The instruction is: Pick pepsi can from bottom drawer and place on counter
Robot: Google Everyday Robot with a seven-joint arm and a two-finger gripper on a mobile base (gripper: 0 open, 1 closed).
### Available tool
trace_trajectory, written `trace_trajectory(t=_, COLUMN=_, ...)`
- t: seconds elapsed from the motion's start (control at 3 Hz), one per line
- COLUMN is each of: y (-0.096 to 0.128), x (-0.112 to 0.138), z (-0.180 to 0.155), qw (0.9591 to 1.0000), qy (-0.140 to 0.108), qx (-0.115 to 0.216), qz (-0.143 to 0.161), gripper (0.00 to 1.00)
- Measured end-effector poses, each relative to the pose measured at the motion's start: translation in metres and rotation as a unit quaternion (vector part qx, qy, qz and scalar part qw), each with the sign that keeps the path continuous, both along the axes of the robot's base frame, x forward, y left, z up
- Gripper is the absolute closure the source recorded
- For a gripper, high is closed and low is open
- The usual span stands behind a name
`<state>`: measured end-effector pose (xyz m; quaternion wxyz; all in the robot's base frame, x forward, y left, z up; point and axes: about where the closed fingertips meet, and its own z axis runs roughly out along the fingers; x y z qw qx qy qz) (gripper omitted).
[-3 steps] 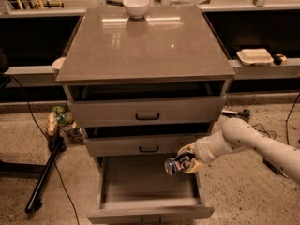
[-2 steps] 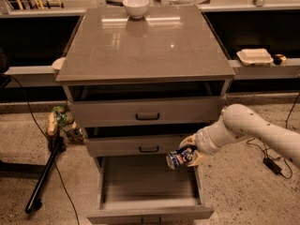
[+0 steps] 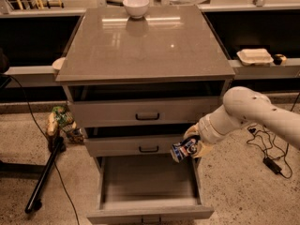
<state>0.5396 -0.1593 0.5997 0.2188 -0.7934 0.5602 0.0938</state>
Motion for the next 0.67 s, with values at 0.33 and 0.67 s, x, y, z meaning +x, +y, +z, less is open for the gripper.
trace_trajectory(t=0.33, y=-0.021, x=0.005, z=0.044, qw=0.9998, qy=-0.001, qx=0.018, qz=-0.001, gripper=1.0)
trace_trajectory(t=0.67, y=-0.04, x=0.012, z=0.112, qw=0.9993, qy=0.003, qx=0.038, qz=0.002, gripper=1.0)
